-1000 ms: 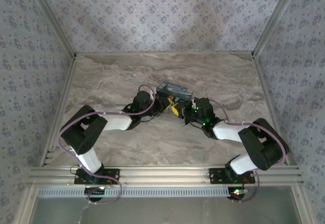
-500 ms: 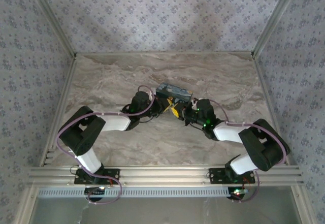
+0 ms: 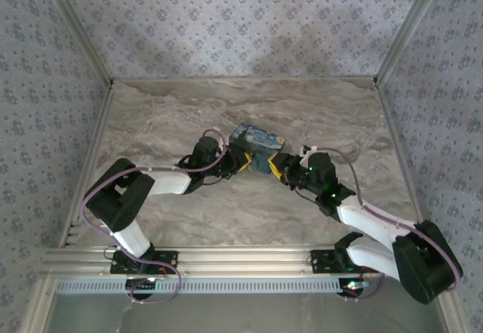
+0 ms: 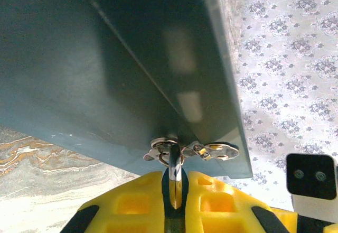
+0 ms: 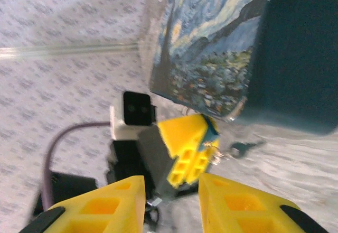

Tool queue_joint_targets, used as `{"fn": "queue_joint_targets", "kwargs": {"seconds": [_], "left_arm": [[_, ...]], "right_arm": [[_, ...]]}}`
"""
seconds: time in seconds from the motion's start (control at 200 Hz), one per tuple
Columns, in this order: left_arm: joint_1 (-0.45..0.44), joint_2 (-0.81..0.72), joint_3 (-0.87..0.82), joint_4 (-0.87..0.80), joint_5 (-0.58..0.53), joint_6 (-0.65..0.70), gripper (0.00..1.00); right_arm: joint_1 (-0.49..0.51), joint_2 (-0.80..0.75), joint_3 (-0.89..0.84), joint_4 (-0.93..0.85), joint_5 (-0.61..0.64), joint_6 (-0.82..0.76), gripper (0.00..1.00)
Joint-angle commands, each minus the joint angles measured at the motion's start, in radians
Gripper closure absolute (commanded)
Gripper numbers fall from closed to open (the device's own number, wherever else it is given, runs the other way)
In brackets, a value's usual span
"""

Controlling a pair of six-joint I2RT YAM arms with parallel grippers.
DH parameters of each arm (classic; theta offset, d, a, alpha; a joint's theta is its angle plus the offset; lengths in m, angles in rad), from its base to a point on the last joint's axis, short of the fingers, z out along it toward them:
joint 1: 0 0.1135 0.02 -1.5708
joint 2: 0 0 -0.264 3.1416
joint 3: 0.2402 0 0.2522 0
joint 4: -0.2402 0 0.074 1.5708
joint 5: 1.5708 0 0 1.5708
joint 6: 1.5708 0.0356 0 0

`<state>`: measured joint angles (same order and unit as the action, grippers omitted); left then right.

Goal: Unlock the padlock with the key

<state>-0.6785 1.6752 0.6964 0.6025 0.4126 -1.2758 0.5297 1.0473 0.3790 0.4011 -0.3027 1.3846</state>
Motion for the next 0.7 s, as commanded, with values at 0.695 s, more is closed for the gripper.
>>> {"fn": "queue_joint_targets", "kwargs": {"seconds": [0.695], "left_arm": [[0.002,-0.075,0.005,0.005,0.054,-0.004,1.0]], "right_arm": [[0.277,0.241,0.466,-0.628,0.346,-0.786,0.57]]}}
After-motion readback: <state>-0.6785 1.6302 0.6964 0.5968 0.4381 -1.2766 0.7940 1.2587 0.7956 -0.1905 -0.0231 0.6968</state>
